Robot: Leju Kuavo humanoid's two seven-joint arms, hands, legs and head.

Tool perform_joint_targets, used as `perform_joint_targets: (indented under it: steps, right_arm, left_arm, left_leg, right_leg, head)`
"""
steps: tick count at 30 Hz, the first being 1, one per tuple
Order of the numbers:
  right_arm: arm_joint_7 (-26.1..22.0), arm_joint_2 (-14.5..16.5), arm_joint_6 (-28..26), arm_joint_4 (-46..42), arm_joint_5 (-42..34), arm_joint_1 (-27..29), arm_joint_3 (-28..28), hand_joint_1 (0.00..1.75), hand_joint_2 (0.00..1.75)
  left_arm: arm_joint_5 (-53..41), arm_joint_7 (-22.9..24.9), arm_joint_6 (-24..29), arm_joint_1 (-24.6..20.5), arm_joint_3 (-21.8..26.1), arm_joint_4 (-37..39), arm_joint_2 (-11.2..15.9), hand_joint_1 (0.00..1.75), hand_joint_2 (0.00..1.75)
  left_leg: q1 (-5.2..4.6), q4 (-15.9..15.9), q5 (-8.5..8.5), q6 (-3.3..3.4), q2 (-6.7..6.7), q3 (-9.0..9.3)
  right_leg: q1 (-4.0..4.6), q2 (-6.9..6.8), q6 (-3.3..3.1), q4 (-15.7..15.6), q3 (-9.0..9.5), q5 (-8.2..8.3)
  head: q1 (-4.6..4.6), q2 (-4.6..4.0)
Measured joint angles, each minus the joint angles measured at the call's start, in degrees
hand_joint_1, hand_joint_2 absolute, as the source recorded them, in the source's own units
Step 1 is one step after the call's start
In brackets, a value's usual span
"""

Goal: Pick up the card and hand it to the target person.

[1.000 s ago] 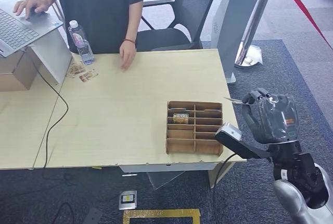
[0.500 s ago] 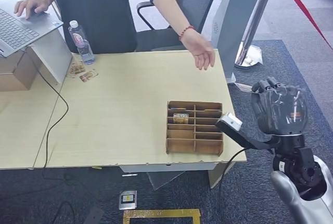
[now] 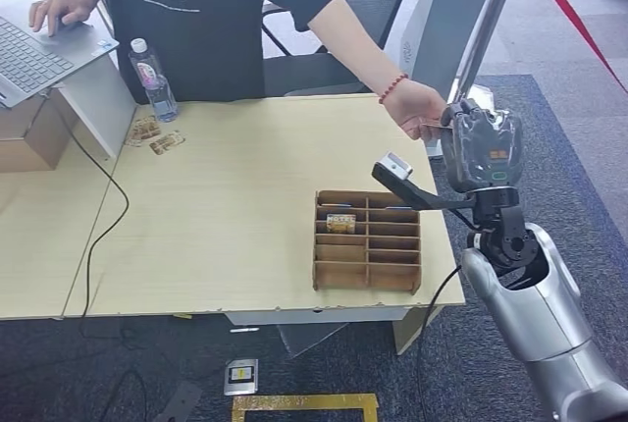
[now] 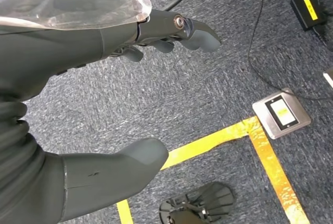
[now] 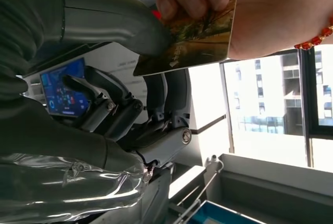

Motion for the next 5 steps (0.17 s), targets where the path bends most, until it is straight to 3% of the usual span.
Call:
perform_joint_targets:
  steps: [2,4,5]
  right_arm:
    - [0.1,0.8,0.7,3.0,0.0,-2.2,0.8,1.63,1.75]
    - [0.1,1.5,1.9,5.6,-0.4,-4.2,1.5,0.79,1.75]
    - [0.1,1.6,2.2,6.2,-0.5,-4.6,1.7,0.54,1.75]
  left_arm:
    - [-0.3,0.2,-0.2,-0.2,-0.1,0.0,0.0,0.00,1.75]
    - [-0.5,0.2,-0.3,-0.3,-0.3,0.0,0.0,0.00,1.75]
    - [-0.5,0.2,-0.3,-0.3,-0.3,0.0,0.0,0.00,1.75]
  left_leg:
    - [0.00,0.0,0.00,0.00,0.00,0.00]
    - [0.00,0.0,0.00,0.00,-0.02,0.00]
    - [0.00,0.0,0.00,0.00,-0.02,-0.01]
  right_leg:
    - [0.00,0.00,0.00,0.0,0.00,0.00]
    - [0.00,0.00,0.00,0.0,0.00,0.00]
    - [0.00,0.00,0.00,0.0,0.00,0.00]
  head:
    - [0.00,0.00]
    - [-0.01,0.00]
    - [-0.01,0.00]
